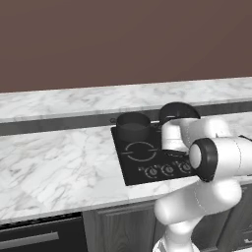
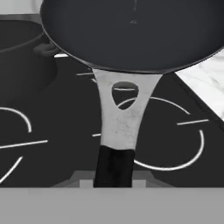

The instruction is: Move the pot and pan from the stove into the sink.

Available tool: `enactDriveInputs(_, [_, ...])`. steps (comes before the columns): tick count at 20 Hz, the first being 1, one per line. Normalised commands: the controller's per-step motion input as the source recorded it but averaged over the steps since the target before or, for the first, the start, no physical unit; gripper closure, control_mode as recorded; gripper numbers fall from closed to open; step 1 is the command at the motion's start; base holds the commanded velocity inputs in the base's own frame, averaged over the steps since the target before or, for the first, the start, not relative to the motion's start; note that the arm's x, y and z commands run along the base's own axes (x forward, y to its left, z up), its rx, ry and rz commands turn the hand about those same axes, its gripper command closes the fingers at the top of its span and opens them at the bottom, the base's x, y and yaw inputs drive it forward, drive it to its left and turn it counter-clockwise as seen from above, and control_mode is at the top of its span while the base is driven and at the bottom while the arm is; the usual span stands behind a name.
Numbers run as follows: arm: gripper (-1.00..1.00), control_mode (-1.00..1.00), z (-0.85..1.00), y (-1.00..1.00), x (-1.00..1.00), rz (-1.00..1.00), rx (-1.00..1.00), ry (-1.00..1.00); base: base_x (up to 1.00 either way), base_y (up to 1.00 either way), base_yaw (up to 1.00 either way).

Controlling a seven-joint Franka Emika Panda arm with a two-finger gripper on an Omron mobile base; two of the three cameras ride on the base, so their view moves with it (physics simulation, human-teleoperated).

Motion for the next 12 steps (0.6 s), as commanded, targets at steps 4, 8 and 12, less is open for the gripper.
enactDriveInputs(4, [1.00,-1.00,1.00,0.00,0.06,0.00,0.05,0.08,0.00,0.00,0.00])
enactDriveInputs(8, [1.00,-1.00,0.94,0.01,0.07,-0.02,0.04,0.08,0.00,0.00,0.00])
enactDriveInputs(12, [1.00,-1.00,0.06,0.00,0.00,-0.04,-0.01,0.02,0.00,0.00,0.00])
